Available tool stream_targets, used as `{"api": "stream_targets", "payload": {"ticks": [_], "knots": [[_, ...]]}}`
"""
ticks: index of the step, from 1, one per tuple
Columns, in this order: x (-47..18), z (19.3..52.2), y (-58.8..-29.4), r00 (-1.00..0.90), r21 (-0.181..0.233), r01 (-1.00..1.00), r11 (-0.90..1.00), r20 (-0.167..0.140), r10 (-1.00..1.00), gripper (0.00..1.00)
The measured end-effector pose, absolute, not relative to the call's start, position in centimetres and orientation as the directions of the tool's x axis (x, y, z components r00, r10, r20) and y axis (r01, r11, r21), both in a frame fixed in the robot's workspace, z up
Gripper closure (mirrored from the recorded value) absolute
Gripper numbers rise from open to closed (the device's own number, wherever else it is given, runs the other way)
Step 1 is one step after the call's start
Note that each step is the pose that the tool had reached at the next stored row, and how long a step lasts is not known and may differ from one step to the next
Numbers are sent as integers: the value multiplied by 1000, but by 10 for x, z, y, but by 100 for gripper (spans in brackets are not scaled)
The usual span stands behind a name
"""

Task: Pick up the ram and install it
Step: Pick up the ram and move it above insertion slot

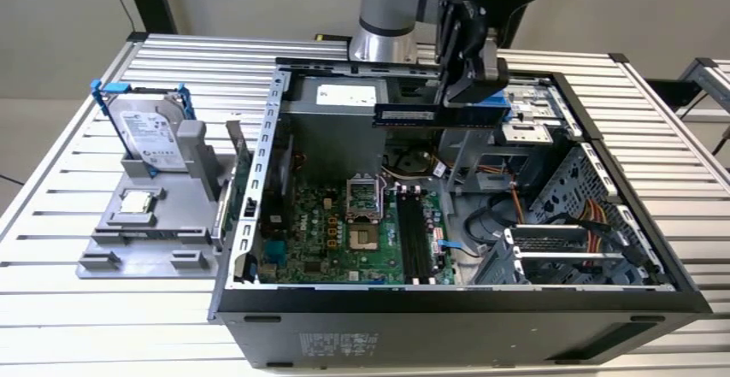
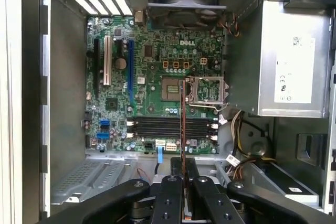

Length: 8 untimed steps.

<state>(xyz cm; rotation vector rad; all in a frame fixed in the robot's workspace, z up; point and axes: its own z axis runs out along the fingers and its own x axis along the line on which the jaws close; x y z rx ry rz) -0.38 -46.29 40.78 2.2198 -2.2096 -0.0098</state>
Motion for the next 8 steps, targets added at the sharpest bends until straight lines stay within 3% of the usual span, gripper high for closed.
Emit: {"api": "stream_targets", "payload": {"ticks": [8], "knots": [[5,408,-463,5,11,-1000,-5,2,-1000,100]]}}
